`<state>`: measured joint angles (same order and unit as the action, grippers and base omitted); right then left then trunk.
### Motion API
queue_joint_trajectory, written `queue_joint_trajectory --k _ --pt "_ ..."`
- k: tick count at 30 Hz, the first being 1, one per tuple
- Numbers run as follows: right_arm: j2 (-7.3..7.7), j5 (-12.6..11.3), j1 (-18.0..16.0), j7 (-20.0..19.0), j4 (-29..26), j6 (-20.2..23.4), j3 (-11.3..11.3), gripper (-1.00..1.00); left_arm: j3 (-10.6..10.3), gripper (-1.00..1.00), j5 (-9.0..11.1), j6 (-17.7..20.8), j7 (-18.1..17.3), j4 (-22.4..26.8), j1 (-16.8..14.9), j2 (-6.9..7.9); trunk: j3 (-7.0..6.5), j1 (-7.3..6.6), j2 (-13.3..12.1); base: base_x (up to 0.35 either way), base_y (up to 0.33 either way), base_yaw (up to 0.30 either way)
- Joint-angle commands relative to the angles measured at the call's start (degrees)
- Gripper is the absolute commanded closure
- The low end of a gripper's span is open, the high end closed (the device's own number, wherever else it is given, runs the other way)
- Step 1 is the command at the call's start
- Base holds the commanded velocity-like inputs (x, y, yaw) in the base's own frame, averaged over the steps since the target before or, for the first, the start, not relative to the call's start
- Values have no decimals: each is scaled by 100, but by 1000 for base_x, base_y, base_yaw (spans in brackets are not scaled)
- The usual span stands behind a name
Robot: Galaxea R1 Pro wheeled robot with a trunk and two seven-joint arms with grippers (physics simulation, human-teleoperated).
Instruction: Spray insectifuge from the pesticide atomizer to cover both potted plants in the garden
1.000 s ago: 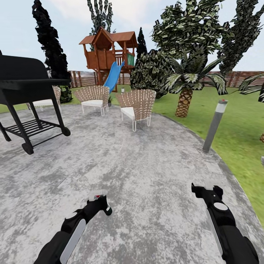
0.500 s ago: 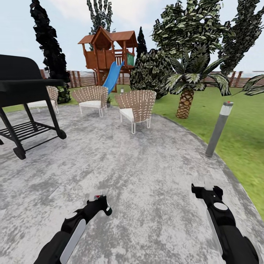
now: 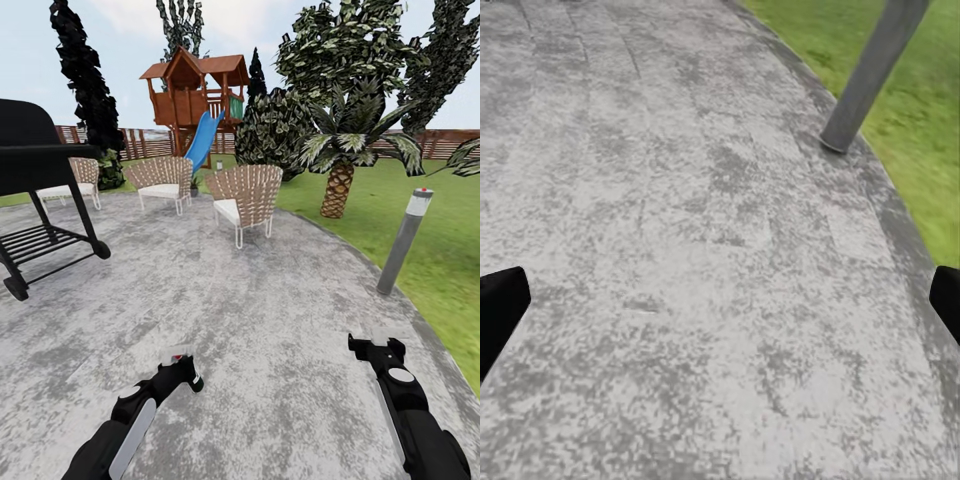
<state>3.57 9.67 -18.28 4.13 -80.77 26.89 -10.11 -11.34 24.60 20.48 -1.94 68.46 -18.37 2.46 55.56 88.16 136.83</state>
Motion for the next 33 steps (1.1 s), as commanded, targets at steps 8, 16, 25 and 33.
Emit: queue_joint_trajectory --k 8,16,25,33 --pt "1 8 0 0 0 14 0 -100 0 100 -1 -4 1 0 0 0 0 0 0 321 -109 0" --pt "-5 8 46 -30 0 18 6 -100 17 100 -5 -9 1 0 0 0 0 0 0 321 -109 0" --pt "-5 4 105 -41 17 263 16 -100 18 100 -8 -9 1 0 0 0 0 0 0 321 -109 0" --pt "-5 5 105 -40 -18 261 16 -100 -51 100 -7 -9 9 -93 0 -1 0 0 0 321 -109 0"
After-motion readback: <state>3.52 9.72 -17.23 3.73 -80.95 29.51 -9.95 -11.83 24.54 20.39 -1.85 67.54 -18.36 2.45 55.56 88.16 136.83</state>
